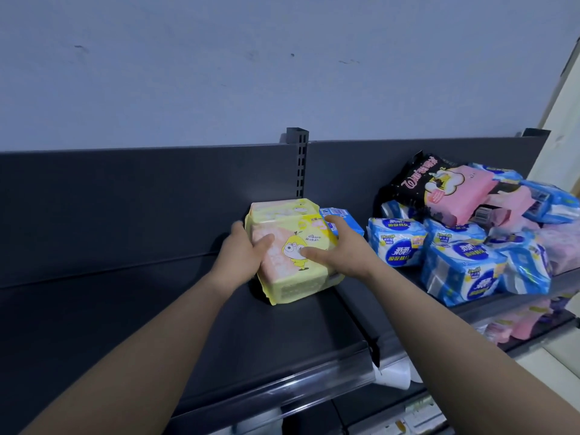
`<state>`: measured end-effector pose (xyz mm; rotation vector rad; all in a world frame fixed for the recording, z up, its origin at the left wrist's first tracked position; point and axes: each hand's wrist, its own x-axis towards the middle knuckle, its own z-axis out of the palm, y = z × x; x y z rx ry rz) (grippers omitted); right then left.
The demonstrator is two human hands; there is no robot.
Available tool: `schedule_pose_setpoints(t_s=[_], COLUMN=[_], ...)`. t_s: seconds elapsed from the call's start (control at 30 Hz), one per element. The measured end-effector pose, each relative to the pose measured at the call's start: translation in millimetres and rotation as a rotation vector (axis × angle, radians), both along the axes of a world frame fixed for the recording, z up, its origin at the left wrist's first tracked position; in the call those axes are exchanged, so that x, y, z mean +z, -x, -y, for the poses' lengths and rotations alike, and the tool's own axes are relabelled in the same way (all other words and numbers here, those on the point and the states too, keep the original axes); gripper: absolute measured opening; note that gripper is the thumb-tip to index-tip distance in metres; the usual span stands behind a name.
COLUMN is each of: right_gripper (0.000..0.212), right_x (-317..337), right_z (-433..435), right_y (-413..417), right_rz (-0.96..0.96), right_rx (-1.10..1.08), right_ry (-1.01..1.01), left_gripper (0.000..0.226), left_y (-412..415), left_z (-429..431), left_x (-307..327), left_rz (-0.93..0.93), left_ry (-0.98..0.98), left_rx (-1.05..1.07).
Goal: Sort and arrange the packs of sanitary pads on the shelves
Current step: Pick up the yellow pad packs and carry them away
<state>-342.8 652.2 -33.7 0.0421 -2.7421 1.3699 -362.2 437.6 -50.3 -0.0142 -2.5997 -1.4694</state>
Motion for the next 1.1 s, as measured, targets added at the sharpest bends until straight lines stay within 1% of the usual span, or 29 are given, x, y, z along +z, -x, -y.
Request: schedule_pose_setpoints(t_s=[0.07, 0.1, 0.23, 0.27, 0.33, 0.37, 0.43, 0.53, 0.6, 0.7, 0.77, 0.87, 0.9, 0.93, 1.03, 1.1], right_gripper=[0.103, 0.105, 0.104, 0.106, 0.120, 0.125, 0.128, 0.121, 0.117, 0.117, 0.116, 0.115, 0.115, 0.114, 0.112, 0.111], right_x=[1.0, 1.1, 2.5, 2.7, 2.8, 2.3, 1.0, -2.6, -5.3, -8.6, -10.4, -12.0, -12.3, -12.3, -12.0, -11.2], right_z=[-0.2, 0.0, -2.3, -4.2, -8.0, -9.3, -8.6, -4.5, -3.7, -5.9, -8.1, -10.3, -11.1, -11.5, -11.9, -12.0], right_y=[-0.1, -0.1, -1.9, -2.2, -2.7, -2.6, -1.8, 1.9, 5.5, 8.8, 10.7, 13.7, 14.5, 15.1, 15.6, 15.6], right_rz=[-0.016, -0.021, -0.102, -0.118, -0.109, -0.098, -0.080, -0.066, -0.057, -0.049, -0.050, -0.049, -0.048, -0.048, -0.046, -0.042], right_rx=[0.000, 0.001, 0.011, 0.004, -0.005, 0.001, 0.021, 0.038, 0.033, 0.018, 0.010, 0.001, -0.001, -0.002, -0.005, -0.010], right_ry=[0.015, 0.021, 0.042, 0.016, -0.050, -0.065, -0.053, -0.033, -0.018, -0.028, -0.031, -0.037, -0.039, -0.044, -0.066, -0.078], left_gripper=[0.071, 0.075, 0.072, 0.075, 0.081, 0.083, 0.080, 0.063, 0.054, 0.051, 0.061, 0.100, 0.105, 0.100, 0.058, 0.051], left_y=[-2.2, -4.4, -11.8, -11.8, -12.0, -11.4, -8.3, 6.5, 17.8, 31.9, 39.5, 57.1, 55.9, 56.4, 54.7, 60.0], left_z=[3.1, 3.6, 1.6, 1.6, 0.6, -0.2, -1.5, 1.9, 5.8, 9.4, 10.5, 11.5, 9.1, 7.5, 5.1, 6.4], left_x=[3.1, 5.0, 11.9, 11.6, 11.5, 12.2, 13.1, 13.8, 14.8, 16.1, 16.6, 7.1, 6.4, 3.9, 1.3, -2.5], left_rz=[-0.056, -0.088, -0.215, -0.238, -0.246, -0.232, -0.193, -0.121, -0.051, 0.051, 0.110, 0.211, 0.238, 0.251, 0.241, 0.247], left_ry=[0.002, 0.008, 0.017, 0.013, 0.018, 0.026, 0.040, 0.066, 0.087, -0.011, -0.061, -0.116, -0.147, -0.171, -0.191, -0.237], left_rx=[-0.005, -0.021, -0.072, -0.082, -0.108, -0.120, -0.122, -0.057, -0.057, -0.138, -0.149, -0.129, -0.132, -0.126, -0.105, -0.113])
